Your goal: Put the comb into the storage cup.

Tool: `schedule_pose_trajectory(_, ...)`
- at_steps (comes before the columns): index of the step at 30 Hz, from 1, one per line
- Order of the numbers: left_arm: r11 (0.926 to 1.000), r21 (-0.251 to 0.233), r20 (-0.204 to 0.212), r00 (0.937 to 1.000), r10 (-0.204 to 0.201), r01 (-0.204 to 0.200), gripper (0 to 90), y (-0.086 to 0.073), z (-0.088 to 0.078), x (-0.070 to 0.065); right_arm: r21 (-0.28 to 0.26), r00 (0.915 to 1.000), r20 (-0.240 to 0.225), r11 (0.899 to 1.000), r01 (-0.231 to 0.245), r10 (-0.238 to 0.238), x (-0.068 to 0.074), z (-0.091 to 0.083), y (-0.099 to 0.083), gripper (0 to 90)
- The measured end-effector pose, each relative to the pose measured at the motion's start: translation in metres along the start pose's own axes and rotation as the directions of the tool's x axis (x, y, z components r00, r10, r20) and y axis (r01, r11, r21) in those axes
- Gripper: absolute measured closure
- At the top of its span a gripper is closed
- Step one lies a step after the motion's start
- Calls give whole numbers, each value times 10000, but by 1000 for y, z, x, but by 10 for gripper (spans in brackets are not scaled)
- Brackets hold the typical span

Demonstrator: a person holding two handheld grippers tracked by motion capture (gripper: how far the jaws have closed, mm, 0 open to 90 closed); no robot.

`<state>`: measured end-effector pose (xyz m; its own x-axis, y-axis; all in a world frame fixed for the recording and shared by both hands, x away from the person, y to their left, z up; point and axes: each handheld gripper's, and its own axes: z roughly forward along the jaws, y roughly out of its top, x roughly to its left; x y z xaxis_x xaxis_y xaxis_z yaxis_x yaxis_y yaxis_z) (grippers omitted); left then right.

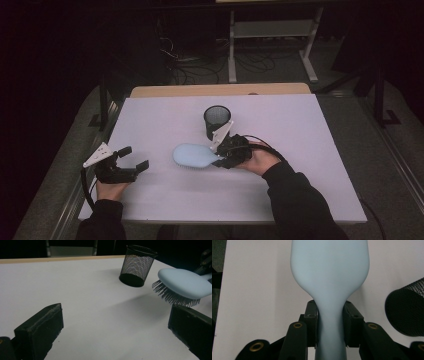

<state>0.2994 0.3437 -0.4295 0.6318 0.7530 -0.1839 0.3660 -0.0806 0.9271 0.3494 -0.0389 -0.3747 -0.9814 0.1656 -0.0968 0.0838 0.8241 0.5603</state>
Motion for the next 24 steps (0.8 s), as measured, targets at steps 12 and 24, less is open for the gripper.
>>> schedule_pose_trajectory(12,10000,31,93,10000,-1,1,0,0,0,0,-246,9993,340,9996,-138,147,-5,-21,-5,679)
schedule_pose_trajectory(24,9999,131,540,9985,-5,-2,0,2,2,-3,-456,9973,691,9987,-233,264,-9,-41,-9,679)
